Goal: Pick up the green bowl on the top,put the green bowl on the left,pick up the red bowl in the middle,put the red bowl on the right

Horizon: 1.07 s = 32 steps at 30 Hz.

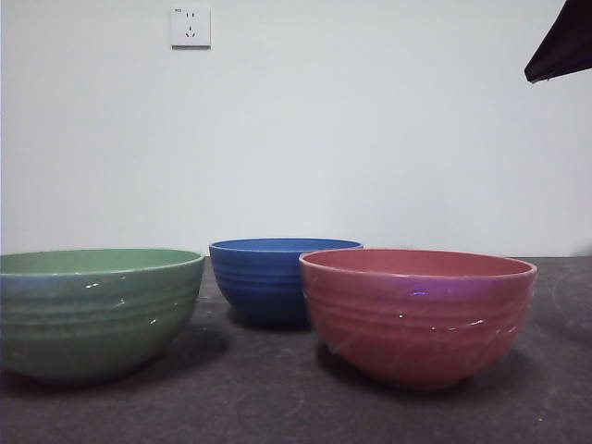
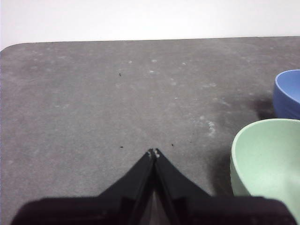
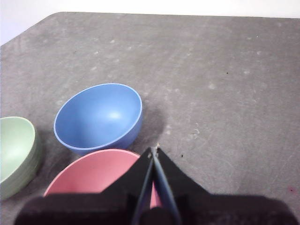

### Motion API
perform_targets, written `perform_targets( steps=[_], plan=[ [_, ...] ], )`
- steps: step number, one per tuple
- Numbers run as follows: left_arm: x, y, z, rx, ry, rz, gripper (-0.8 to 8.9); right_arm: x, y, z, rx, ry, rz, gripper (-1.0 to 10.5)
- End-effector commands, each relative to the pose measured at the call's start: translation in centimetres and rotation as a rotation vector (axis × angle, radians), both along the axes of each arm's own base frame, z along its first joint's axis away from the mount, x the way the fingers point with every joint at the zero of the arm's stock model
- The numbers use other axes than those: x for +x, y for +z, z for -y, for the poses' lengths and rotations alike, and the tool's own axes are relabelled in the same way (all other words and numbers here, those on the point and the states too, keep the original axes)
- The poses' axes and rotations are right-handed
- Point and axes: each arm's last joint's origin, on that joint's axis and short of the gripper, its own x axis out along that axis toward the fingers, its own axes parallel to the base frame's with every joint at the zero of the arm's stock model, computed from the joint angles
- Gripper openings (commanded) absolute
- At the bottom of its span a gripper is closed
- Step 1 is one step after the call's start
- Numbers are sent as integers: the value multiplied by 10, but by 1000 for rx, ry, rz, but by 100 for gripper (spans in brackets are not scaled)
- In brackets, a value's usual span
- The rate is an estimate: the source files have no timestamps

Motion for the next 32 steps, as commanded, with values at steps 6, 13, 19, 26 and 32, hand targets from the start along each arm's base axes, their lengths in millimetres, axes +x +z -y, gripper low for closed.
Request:
perform_targets(
  steps=[6, 13, 19, 26, 32],
  plan=[
    [1, -5, 0, -4, 2, -13, -3, -10, -1, 9, -112, 19, 53, 2],
    [1, -5, 0, -4, 1, -12, -3, -36, -27, 44, -79, -56, 164, 2],
    [1, -5, 0, -5, -5, -12, -3, -37, -72, 54, -67, -146, 227, 2],
    [1, -5, 0, -5, -5, -12, -3, -33, -112, 54, -42, -158, 253, 2],
    [1, -5, 0, -5, -5, -12, -3, -33, -125, 54, -38, -165, 180, 2]
  ],
)
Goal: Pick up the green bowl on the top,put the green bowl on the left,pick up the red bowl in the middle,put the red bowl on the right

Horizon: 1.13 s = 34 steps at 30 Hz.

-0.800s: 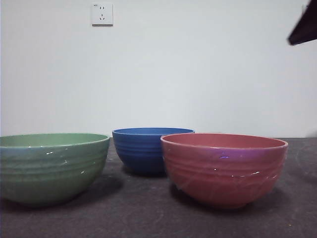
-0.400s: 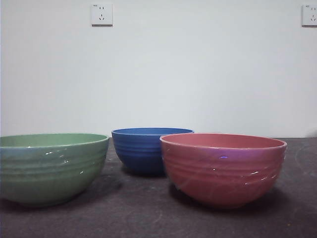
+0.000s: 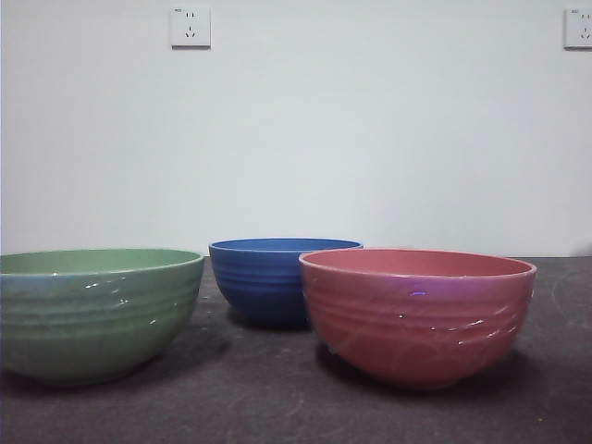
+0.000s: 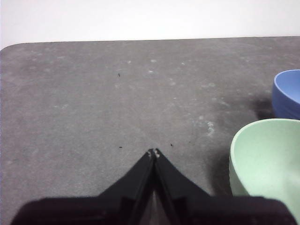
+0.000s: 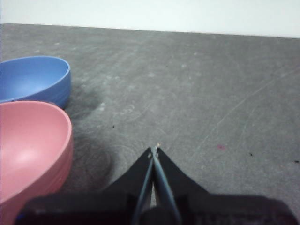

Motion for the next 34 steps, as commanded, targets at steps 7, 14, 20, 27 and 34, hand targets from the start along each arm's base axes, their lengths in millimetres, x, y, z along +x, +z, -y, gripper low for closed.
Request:
perform_targets(
  steps=[7, 14, 20, 27, 34],
  plan=[
    [1, -5, 0, -4, -2, -12, -3, 1, -5, 0, 15, -3, -36, 2],
    [1, -5, 0, -4, -2, -12, -3, 1, -5, 0, 16, -3, -37, 2],
    [1, -5, 0, -4, -2, -12, -3, 1, -5, 0, 16, -3, -37, 2],
    [1, -5, 0, -4, -2, -12, -3, 1, -5, 0, 16, -3, -37, 2],
    [1, -5, 0, -4, -2, -12, -3, 1, -5, 0, 16, -3, -36, 2]
  ],
)
